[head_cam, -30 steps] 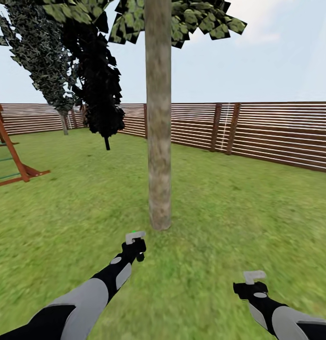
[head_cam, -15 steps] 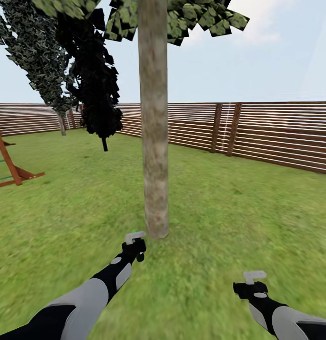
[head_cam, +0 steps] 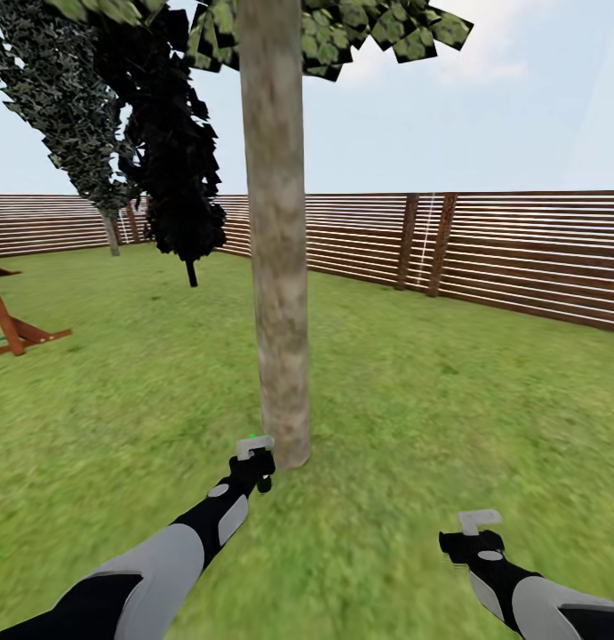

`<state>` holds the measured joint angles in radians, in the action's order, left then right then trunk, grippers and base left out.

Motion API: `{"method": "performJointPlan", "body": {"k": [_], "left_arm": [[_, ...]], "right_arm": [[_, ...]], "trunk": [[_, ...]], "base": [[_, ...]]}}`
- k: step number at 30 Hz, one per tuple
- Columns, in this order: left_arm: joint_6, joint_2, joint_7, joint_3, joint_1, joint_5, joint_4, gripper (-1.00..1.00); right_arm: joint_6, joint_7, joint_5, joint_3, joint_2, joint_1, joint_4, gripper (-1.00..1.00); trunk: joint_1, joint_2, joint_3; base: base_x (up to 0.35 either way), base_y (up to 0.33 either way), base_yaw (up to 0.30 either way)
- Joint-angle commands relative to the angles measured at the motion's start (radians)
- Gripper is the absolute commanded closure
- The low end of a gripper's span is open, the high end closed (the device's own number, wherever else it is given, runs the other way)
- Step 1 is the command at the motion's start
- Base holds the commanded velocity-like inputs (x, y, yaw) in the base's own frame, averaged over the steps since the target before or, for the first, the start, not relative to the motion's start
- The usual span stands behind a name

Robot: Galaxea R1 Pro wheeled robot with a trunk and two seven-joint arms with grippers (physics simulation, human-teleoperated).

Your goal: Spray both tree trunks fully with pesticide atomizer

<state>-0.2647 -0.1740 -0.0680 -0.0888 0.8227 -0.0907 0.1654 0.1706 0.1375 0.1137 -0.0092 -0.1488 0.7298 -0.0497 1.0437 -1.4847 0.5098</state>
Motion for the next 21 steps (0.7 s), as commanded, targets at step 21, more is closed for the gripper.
{"method": "performJointPlan", "body": {"k": [21], "left_arm": [[-0.007, 0.0, -0.007, -0.009, 0.001, -0.009, -0.003, 1.0]], "right_arm": [[0.006, 0.004, 0.011, -0.002, 0.001, 0.0, -0.006, -1.0]], "trunk": [[0.001, -0.001, 0.001]], "base": [[0.237, -0.081, 0.0]]}}
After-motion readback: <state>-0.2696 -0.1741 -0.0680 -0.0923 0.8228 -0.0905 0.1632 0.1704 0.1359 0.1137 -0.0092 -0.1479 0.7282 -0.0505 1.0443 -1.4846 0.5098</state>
